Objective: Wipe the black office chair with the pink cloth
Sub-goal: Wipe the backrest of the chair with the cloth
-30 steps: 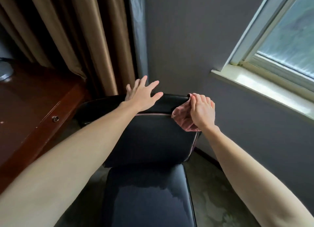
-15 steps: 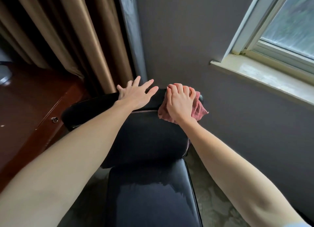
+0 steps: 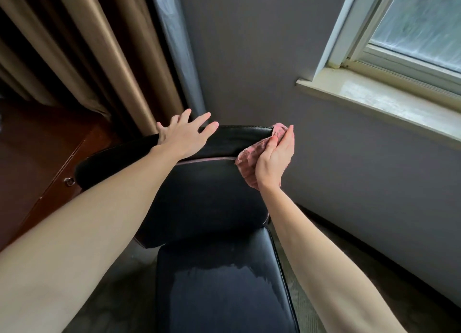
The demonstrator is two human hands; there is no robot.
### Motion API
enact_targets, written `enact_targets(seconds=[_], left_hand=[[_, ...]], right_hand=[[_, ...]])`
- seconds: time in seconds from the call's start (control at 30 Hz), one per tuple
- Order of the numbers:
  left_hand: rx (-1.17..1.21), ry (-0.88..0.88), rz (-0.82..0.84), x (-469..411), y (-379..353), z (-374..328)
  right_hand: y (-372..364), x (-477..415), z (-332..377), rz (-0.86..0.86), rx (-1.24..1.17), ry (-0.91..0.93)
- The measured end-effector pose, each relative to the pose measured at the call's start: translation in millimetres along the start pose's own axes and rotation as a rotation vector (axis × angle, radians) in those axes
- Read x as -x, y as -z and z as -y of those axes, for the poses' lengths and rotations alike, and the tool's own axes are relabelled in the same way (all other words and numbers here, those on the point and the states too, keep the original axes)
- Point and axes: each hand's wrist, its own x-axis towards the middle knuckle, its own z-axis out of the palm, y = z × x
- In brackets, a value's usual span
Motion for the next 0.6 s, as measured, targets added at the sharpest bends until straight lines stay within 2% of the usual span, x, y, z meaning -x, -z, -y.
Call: enact_targets(seconds=[0.13, 0.27, 0.43, 0.6], left_hand=[[-0.029, 0.007, -0.002, 0.4, 0.3, -1.7], [-0.013, -0.019, -0.059, -5.3, 1.1, -21.7], [-0.088, -0.063, -0.037, -7.5, -14.5, -72.2], [-0.111, -0.025, -0.065, -7.8, -20.7, -74.0]], right_hand=[[8.8, 0.8, -5.9, 0.027, -0.153, -0.236], [14.9, -10.5, 2.8, 0.09, -0.172, -0.242], [28.9, -21.8, 15.9, 0.238, -0.16, -0.191], [37.7, 1.8, -28.1, 0.237, -0.344, -0.429]])
